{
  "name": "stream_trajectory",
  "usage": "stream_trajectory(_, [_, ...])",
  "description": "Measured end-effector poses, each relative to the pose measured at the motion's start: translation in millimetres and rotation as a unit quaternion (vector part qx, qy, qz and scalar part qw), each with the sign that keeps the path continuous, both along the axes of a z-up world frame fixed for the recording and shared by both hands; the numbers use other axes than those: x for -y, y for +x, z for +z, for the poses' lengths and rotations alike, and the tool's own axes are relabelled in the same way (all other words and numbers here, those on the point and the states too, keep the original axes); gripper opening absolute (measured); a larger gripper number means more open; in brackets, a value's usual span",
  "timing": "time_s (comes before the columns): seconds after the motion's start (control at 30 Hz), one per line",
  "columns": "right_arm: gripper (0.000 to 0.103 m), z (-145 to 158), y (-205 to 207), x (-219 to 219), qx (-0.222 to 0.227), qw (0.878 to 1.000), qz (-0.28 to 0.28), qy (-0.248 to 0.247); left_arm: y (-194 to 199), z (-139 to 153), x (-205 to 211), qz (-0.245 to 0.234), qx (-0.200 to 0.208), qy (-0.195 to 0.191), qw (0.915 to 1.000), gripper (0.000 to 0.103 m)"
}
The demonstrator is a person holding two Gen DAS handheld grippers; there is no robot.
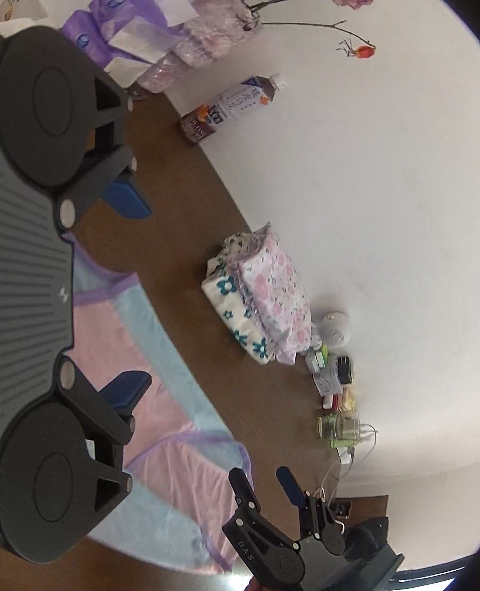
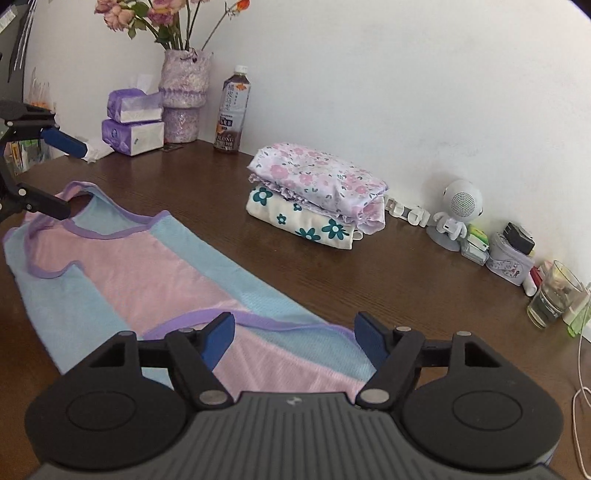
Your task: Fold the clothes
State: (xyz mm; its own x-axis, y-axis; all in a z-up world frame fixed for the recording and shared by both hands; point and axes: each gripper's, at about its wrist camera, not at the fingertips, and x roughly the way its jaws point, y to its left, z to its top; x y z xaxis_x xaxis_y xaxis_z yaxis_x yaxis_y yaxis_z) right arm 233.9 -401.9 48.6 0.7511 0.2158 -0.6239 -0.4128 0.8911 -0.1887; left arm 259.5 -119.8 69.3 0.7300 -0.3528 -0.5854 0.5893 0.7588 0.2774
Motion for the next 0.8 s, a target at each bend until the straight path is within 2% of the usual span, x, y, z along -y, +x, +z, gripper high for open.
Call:
stream_trajectory(0.1, [0.068,-12,44,6,-0.034,0.999,0.0,0.004,35,-20,8,-0.012,-0.032,0.019,0.9992,0.085])
stream_trajectory(0.17, [0.057,-23,68,12,-0.063,0.998,0.001,0.012,54,-32,11,-0.022,-0.052,0.028,0.998,0.073])
stream_trajectory(0.27, [0.048,-34,91,21,-0.098,0.995,0.022,0.028,74,-43,14,-0.053,-0.071,0.032,0.9956,0.06])
stream_trajectory(0.37, [0.044,-38,101,26,-0.123,0.989,0.065,0.038,88,-48,14,-0.092,-0.089,0.036,0.9911,0.058])
stream_trajectory(0.5, [0.04,-41,107,26,-0.133,0.986,0.103,0.019,103,-55,16,-0.122,-0.109,0.048,0.9854,0.053])
stream_trajectory(0.57, [0.033,-42,109,26,-0.136,0.984,0.115,0.011,109,-60,16,-0.127,-0.119,0.05,0.9834,0.044])
stream_trajectory(0.7, [0.029,-42,115,27,-0.149,0.98,0.134,0.01,117,-63,9,-0.139,-0.141,0.015,0.98,0.036])
stream_trajectory(0.8, [0.028,-42,120,28,-0.163,0.976,0.14,0.013,121,-61,8,-0.155,-0.162,0.008,0.9744,0.023])
